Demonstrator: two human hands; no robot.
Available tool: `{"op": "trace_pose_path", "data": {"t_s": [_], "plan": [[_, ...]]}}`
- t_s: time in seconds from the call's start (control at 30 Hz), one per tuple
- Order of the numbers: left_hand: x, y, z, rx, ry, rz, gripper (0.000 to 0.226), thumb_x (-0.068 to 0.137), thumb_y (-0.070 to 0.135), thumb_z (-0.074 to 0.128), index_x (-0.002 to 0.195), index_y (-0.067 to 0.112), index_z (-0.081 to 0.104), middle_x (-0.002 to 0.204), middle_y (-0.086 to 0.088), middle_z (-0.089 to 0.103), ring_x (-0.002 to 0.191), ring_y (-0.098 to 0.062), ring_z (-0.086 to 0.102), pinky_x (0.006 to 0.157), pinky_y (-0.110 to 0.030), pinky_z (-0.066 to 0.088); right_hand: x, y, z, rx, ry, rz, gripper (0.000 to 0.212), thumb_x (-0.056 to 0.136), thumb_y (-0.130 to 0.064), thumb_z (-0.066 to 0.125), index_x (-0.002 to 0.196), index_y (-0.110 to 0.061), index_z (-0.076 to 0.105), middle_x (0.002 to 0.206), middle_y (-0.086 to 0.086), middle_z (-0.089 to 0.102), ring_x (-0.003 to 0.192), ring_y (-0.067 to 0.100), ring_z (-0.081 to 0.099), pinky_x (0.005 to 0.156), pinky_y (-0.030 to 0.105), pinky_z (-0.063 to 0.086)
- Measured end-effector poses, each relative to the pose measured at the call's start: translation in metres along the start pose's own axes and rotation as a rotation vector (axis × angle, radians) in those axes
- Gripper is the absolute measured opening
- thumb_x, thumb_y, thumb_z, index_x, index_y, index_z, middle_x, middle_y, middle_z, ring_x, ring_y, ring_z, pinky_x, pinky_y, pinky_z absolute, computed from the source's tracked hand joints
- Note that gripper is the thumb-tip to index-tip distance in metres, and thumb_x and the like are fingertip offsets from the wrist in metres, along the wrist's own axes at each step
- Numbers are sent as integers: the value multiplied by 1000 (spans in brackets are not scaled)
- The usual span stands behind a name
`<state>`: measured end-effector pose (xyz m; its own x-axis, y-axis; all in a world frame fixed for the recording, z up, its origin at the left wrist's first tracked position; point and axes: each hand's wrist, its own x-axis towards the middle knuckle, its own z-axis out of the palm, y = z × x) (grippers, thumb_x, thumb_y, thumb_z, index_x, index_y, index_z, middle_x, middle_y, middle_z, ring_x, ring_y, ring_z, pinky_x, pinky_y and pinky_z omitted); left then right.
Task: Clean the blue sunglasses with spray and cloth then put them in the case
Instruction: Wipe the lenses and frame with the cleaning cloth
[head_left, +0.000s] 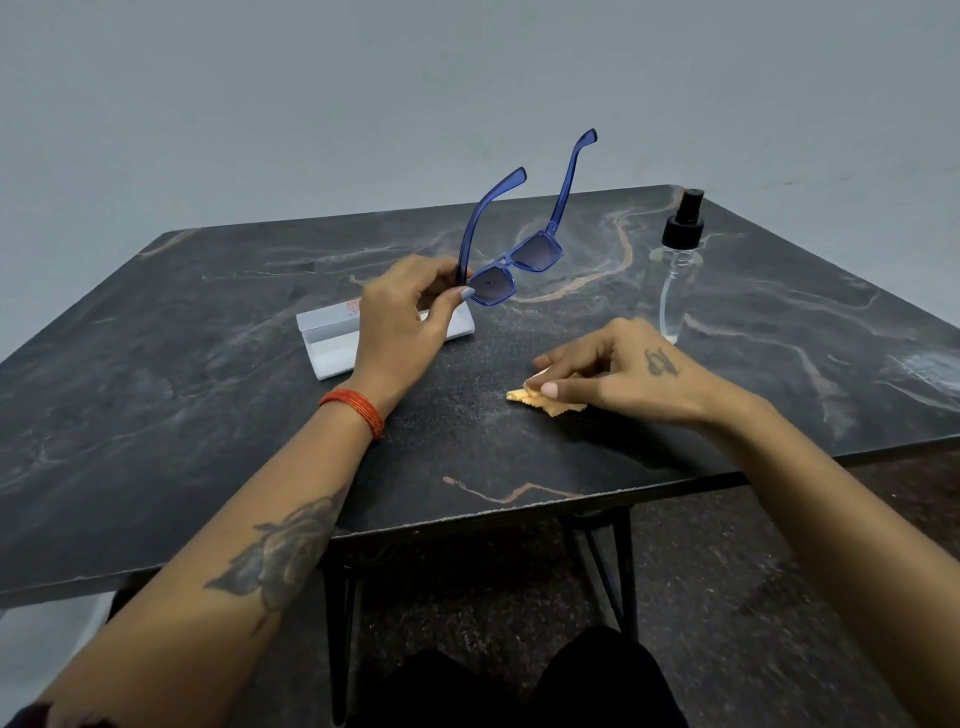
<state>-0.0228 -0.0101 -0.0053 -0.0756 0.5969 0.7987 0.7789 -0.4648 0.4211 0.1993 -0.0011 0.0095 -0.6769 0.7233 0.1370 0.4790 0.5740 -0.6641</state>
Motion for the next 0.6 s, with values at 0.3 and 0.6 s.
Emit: {"op": "trace_pose_path", "data": {"t_s": [0.3,0.6], "plan": [[0,1,0,-8,-8,-7,16,81,4,68,96,1,69,89,-12,68,76,-12,60,71,-6,47,7,2,12,-177,132,-107,20,76,-11,75,89,-26,74,69,-8,68,58,-1,55,58,9,37],[-2,2,1,-25,-25,-20,16,81,3,69,96,-1,69,91,-14,68,78,-15,62,74,-8,49,64,-15,0,67,667,-131,19,79,-5,69,88,-20,74,71,-15,61,61,-7,56,55,5,41]]}}
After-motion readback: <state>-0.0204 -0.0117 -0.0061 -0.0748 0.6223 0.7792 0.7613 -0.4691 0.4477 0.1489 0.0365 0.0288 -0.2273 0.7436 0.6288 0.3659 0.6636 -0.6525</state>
